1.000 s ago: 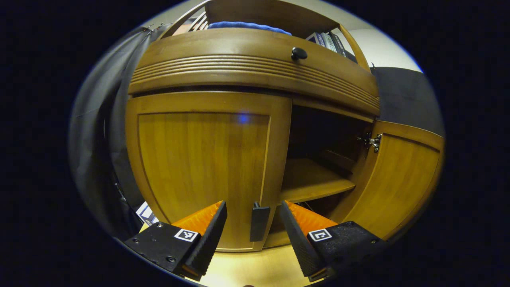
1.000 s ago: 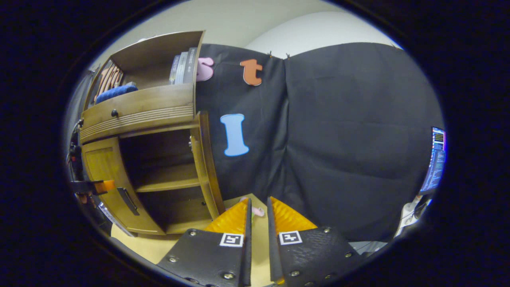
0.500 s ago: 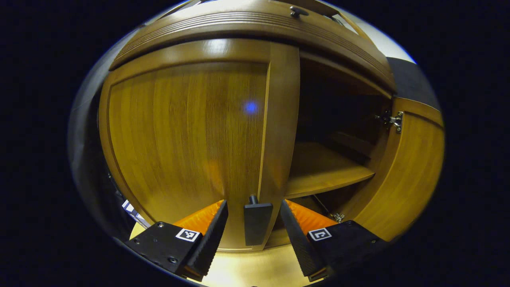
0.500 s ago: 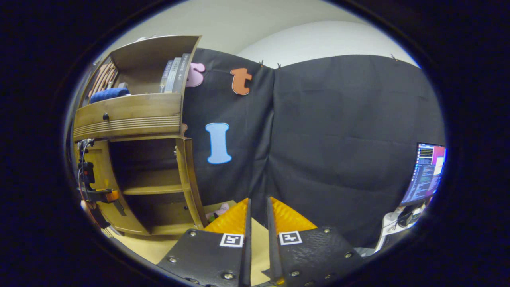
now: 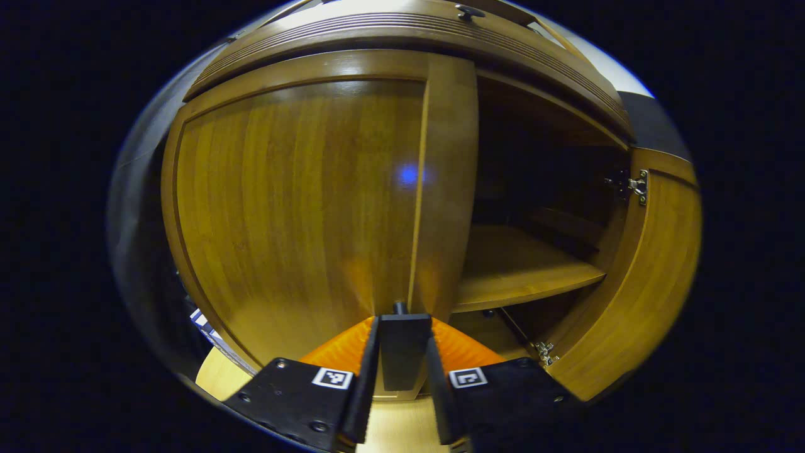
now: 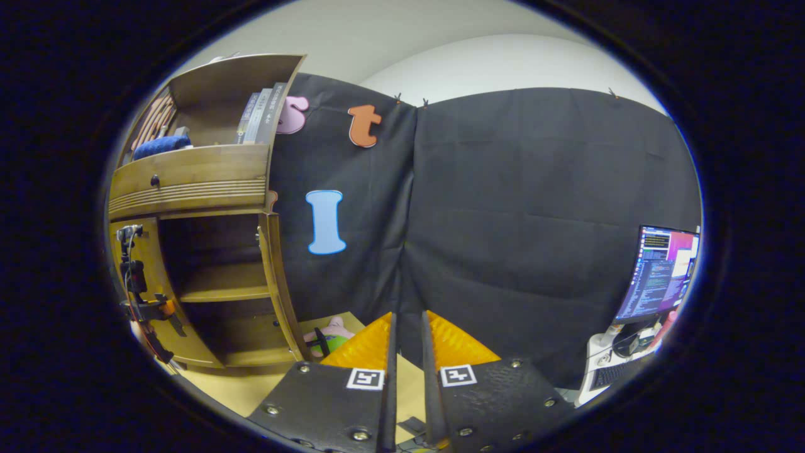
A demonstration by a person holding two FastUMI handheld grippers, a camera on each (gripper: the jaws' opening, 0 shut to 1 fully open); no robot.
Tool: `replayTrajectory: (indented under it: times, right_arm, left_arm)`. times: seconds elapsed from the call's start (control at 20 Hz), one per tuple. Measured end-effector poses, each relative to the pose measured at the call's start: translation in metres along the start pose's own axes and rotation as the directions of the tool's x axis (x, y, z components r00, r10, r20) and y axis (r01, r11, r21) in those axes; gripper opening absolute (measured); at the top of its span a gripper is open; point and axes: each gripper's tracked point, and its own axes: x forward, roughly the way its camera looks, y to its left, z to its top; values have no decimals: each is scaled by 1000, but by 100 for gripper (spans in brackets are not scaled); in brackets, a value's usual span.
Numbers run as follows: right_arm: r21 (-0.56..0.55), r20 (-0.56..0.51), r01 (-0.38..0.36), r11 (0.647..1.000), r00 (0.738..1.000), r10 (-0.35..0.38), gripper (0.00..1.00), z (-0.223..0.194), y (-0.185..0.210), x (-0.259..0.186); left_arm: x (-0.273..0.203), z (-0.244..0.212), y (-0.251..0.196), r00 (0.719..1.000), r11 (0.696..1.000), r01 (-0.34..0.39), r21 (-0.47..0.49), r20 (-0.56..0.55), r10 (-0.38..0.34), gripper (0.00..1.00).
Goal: Open the right door of the double-door shoe cabinet with the right hand, and open the left door with the left hand.
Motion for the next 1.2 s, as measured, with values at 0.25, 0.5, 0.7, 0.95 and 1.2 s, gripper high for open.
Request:
replayTrajectory:
  times: [0.25,0.5,0.7,0.95,1.2]
  right_arm:
    - [15,-18,-8,1000,1000,8,18,-7,-2,-5]
    - [9,-27,-55,998,998,55,18,-9,8,-6]
    - [4,-33,-100,995,994,101,18,-8,20,-5]
    - [9,-32,-194,981,980,194,18,-5,45,-5]
    - [2,-28,-293,956,956,293,18,-5,78,-9]
  left_arm:
    - [-1,1,-1,1000,1000,-4,29,18,3,35]
    - [-13,-2,0,1000,1000,5,24,17,-5,33]
    - [-34,-6,3,999,1000,13,14,39,-14,32]
    - [-66,-13,7,997,999,41,-2,62,-41,32]
    - [-95,-18,18,995,997,65,-32,76,-62,31]
